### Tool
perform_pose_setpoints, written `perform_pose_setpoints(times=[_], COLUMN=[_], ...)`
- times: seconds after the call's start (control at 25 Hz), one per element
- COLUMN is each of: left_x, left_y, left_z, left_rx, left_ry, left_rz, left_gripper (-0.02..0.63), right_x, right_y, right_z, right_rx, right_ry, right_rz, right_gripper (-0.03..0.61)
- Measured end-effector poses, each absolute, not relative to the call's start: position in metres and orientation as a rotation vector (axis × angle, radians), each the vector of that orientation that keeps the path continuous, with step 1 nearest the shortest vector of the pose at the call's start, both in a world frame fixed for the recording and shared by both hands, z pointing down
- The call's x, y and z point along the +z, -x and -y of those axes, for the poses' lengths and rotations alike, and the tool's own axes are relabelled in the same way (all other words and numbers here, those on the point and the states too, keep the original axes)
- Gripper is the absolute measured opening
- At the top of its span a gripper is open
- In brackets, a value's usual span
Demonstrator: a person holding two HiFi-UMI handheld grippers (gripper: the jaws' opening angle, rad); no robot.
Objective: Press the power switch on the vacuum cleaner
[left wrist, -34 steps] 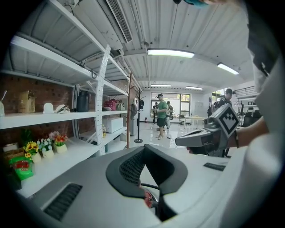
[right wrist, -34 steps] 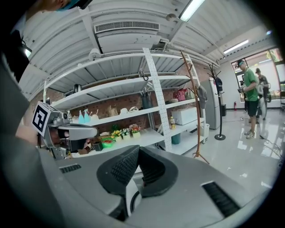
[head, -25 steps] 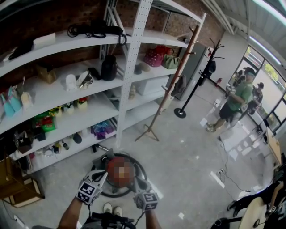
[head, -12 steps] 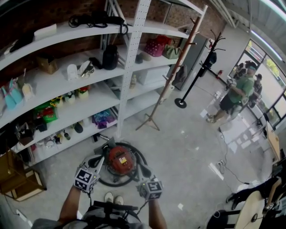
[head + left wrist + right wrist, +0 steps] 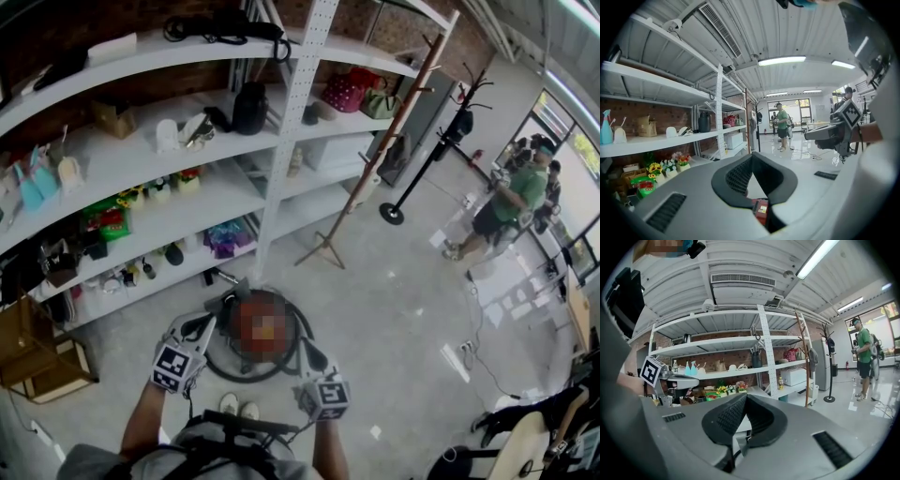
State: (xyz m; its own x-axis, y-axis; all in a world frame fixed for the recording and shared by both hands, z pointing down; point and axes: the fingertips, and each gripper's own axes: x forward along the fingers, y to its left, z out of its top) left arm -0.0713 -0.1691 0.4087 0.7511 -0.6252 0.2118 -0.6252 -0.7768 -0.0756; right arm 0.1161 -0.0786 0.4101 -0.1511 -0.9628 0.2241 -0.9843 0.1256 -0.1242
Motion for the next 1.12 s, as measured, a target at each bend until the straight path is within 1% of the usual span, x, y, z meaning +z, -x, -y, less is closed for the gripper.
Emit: perform_pose_setpoints(times=[0.48,0.76,1.12], left_x=[0.407,0.406,0.410], left_y=[0.078,0.076,0.067], left_z=[0.158,0.155,0.148], left_rx=[0.343,0.332,0.332], left_ry=[-2.925,-2.918,-2.916], left_rz=[1.068,1.073,1.062], left_gripper=[0.008,0.008,0.008], right_x=[0.400,0.409,0.403], right_y=[-0.129,-0.128,-0.132], right_z=[0.066,0.061,0.059], right_rx=[0.328,0.358,0.305], right_ry=[-2.032,-2.033,-2.020], right_rz=[2.272,2.286,2.284], right_gripper=[0.011,0.011,0.009])
